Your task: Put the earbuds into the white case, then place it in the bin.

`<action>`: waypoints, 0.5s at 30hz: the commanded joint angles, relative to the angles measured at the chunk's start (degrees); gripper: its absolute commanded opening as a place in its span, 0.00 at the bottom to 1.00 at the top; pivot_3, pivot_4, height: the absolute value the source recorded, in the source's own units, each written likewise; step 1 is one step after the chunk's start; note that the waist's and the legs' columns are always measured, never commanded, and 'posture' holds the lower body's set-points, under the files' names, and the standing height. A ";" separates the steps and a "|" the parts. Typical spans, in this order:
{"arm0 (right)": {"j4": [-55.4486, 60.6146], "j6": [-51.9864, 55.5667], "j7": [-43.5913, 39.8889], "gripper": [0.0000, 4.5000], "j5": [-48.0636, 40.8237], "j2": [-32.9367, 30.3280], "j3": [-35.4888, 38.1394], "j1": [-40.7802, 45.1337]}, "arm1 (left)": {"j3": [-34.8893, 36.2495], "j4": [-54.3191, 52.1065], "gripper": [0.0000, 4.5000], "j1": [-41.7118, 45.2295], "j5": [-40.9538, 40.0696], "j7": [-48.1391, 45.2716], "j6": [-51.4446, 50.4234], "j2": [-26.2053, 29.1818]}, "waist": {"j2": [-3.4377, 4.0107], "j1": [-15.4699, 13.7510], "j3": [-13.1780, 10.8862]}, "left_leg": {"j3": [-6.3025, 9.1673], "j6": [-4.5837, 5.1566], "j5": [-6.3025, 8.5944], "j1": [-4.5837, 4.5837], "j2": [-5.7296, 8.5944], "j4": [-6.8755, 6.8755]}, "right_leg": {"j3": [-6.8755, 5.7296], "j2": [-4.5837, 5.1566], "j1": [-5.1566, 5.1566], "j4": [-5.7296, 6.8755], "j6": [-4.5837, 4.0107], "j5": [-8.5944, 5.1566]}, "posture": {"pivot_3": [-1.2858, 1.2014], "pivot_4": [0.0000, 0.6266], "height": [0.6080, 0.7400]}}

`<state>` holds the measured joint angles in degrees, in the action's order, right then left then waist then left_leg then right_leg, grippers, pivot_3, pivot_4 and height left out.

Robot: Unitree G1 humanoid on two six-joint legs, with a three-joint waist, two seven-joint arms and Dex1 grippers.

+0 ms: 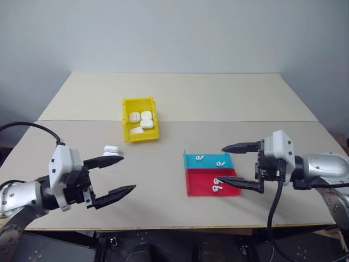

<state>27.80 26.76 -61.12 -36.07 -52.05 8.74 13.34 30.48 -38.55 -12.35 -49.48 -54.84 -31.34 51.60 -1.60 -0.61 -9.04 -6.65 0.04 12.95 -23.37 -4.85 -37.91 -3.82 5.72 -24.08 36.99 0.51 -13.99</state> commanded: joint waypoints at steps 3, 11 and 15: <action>0.11 -1.39 -0.57 1.00 -0.10 -0.31 1.32 1.44 | 3.85 -2.12 1.00 -0.68 -4.34 2.19 -2.41 0.25 | 0.00 -0.03 0.00 | 0.00 0.00 0.00 -0.02 0.00 0.00 | 0.00 0.01 -0.01 -0.01 0.00 0.00 | 0.52 0.24 1.00; -1.54 -1.35 -1.14 1.00 0.08 0.11 0.32 3.17 | 6.94 -3.18 1.00 0.88 -7.42 12.14 -8.54 1.50 | 0.00 -0.03 0.00 | 0.02 0.00 0.00 0.00 0.01 0.00 | 0.01 0.01 0.00 -0.01 0.00 0.00 | 0.52 0.24 1.00; -2.10 -1.39 -1.20 1.00 0.46 0.39 -0.05 3.55 | 6.87 -4.42 1.00 7.69 -14.51 29.18 -19.98 7.77 | -0.03 -0.16 -0.01 | 0.08 0.00 0.00 0.01 0.01 0.00 | 0.00 0.01 0.04 0.00 0.00 0.00 | 0.52 0.24 1.00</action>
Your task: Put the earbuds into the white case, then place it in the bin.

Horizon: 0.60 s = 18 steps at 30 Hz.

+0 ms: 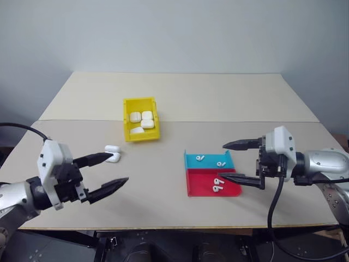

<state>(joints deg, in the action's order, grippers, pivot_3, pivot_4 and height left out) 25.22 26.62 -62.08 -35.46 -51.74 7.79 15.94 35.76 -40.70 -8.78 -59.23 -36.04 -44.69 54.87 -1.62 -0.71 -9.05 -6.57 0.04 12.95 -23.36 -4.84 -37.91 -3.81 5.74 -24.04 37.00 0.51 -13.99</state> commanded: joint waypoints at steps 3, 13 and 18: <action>0.43 -1.23 -0.38 1.00 0.01 0.14 0.92 0.80 | -2.59 0.04 1.00 10.93 -8.48 20.66 -13.94 9.47 | -0.01 -0.02 -0.01 | 0.08 0.00 0.00 0.01 0.03 0.00 | 0.03 0.02 0.01 0.00 0.01 0.00 | 0.52 0.24 1.00; 0.61 -0.97 1.19 1.00 0.59 1.53 -0.16 1.84 | -30.18 27.93 1.00 41.76 -39.60 54.20 -32.50 20.17 | -0.07 0.09 -0.04 | 0.13 -0.01 0.00 0.06 0.03 0.08 | 0.18 0.00 -0.07 0.05 0.01 0.00 | 0.52 0.24 1.00; 1.60 -0.62 1.67 1.00 0.12 1.55 0.70 1.07 | -44.92 38.28 1.00 53.34 -53.47 72.95 -31.26 20.14 | -0.11 -0.07 -0.06 | 0.13 -0.02 -0.01 0.03 0.07 0.06 | 0.15 0.05 -0.04 0.06 0.01 0.01 | 0.52 0.24 1.00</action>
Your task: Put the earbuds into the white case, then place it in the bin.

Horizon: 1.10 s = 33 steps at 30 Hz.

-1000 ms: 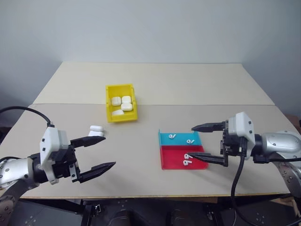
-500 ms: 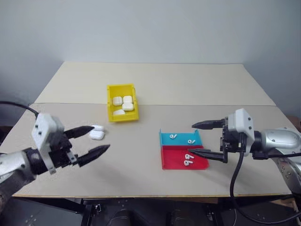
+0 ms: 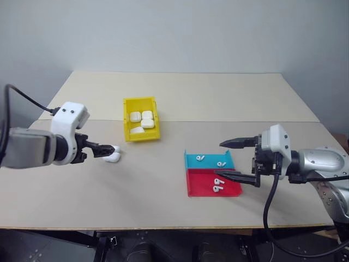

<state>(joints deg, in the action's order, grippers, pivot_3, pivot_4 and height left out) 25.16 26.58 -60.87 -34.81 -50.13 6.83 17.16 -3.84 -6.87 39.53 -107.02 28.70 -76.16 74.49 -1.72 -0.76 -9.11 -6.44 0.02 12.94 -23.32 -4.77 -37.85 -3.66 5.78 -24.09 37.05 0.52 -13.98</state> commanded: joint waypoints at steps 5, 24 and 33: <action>2.48 -0.49 1.41 1.00 -0.44 0.41 1.45 -0.95 | -14.26 16.61 1.00 14.89 -5.98 16.43 -3.87 -4.51 | -0.01 -0.17 0.00 | -0.07 -0.05 -0.04 0.01 0.04 -0.02 | -0.06 -0.01 0.05 0.01 0.00 0.00 | 0.52 0.24 1.00; 5.77 -1.16 6.32 1.00 1.38 4.09 0.26 -2.69 | -13.07 43.37 1.00 29.06 19.90 11.01 -15.75 -24.00 | -0.07 -0.08 -0.03 | -0.14 -0.54 -0.33 -0.18 0.12 -0.04 | -0.20 0.01 -0.03 -0.01 0.01 0.00 | 0.52 0.24 1.00; 9.33 -0.03 8.43 1.00 0.33 3.84 1.49 -5.74 | -12.01 46.81 1.00 32.08 37.49 -1.53 -16.34 -29.30 | -0.09 0.18 -0.04 | -0.13 -0.58 -0.36 -0.20 0.14 -0.04 | -0.24 0.06 -0.06 0.02 0.03 0.00 | 0.52 0.24 1.00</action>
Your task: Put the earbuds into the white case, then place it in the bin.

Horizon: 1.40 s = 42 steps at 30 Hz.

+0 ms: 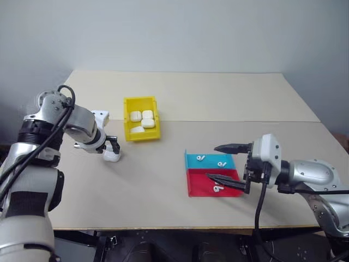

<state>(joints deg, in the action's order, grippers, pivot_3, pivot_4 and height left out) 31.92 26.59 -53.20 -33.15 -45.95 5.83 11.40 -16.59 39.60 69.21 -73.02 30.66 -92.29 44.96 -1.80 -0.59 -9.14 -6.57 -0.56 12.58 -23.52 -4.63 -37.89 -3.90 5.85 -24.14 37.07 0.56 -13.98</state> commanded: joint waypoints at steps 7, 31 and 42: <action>2.79 0.18 1.08 1.00 -2.14 -0.87 2.75 -0.20 | 1.90 -0.36 1.00 1.45 10.82 -9.13 -0.21 -1.87 | -0.02 -0.08 -0.01 | 0.01 0.01 0.01 -0.02 0.00 0.00 | -0.01 0.01 0.00 0.00 0.00 0.00 | 0.52 0.24 1.00; 3.62 1.72 0.32 1.00 -4.30 -3.20 4.17 -0.57 | 6.11 -1.01 1.00 -2.11 29.89 -23.67 -0.21 -7.65 | -0.03 -0.10 -0.01 | 0.01 0.33 0.19 0.00 0.01 -0.03 | -0.03 0.02 0.02 0.03 0.01 -0.01 | 0.52 0.24 1.00; 4.40 2.15 0.91 1.00 -4.96 -3.98 4.85 -1.50 | 8.80 -10.08 0.62 -5.79 37.34 -30.16 -0.21 -6.97 | -0.03 -0.11 -0.01 | 0.00 0.33 0.19 0.00 0.01 -0.03 | -0.04 0.03 0.02 0.04 0.02 -0.01 | 0.52 0.24 1.00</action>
<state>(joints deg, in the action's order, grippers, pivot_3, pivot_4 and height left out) 34.42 28.53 -52.40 -37.24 -49.21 8.63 10.00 -9.21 33.18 63.99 -36.69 1.48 -92.32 36.75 -1.83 -0.70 -9.15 -6.56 -0.22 12.77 -23.52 -4.62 -37.92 -3.93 5.88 -24.11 37.12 0.57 -13.98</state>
